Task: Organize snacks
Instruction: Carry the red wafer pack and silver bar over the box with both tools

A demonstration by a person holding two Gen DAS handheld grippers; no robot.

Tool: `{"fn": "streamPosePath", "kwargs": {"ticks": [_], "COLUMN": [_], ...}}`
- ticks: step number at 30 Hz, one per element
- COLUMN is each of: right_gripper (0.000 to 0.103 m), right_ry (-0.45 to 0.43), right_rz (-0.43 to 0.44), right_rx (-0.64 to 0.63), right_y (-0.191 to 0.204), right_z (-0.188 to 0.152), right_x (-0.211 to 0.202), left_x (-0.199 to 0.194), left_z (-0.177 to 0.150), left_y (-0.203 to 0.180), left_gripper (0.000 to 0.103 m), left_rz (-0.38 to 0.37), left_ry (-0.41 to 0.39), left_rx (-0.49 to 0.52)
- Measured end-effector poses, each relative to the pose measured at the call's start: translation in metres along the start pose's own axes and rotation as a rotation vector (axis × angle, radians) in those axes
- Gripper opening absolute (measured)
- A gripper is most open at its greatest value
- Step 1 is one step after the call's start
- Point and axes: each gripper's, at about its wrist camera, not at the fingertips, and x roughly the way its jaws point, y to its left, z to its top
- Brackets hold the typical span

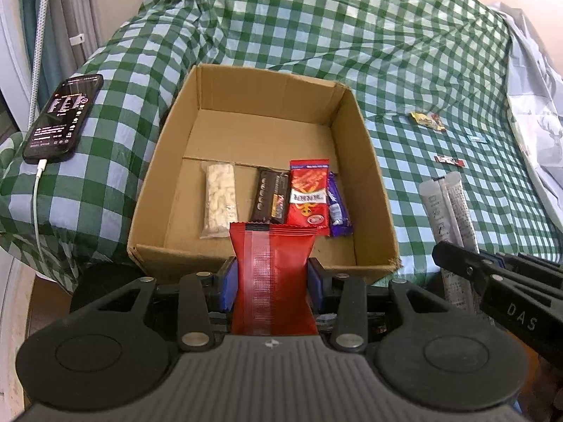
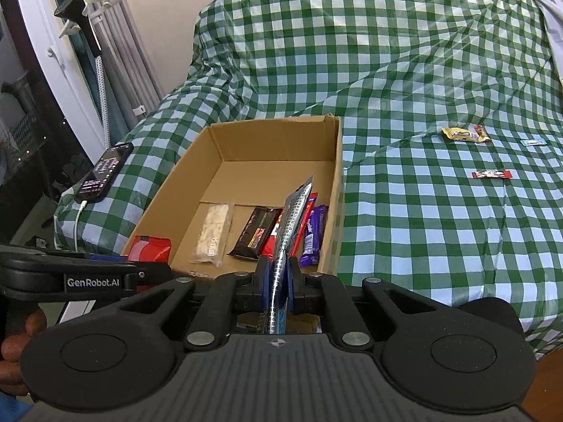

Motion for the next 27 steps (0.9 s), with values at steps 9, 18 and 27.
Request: {"fn": "streamPosePath", "kwargs": {"ticks": [9,18,27], "right_gripper": [0.01,0.01,0.01], "right_ry": [0.041,0.053,0.089], "right_rz": [0.016,0.047,0.066], "right_rx": [0.011,0.012,0.033], "right_y": [0.002,0.005,-0.001], "right_z": [0.018,0.048,0.071], "right_x": [0.03,0.071,0.123], "left_x": [0.021,0.056,0.103], "left_z": [0.033,0.075,0.11], "left_y": [0.019,0.024,0.031], "left_gripper": [0.045,0.045,0.046], "left_rz": [0.024,0.034,0.06], "left_ry": [0.013,0.035,0.081], "left_rx": [-0.033,-0.025,-0.03]}}
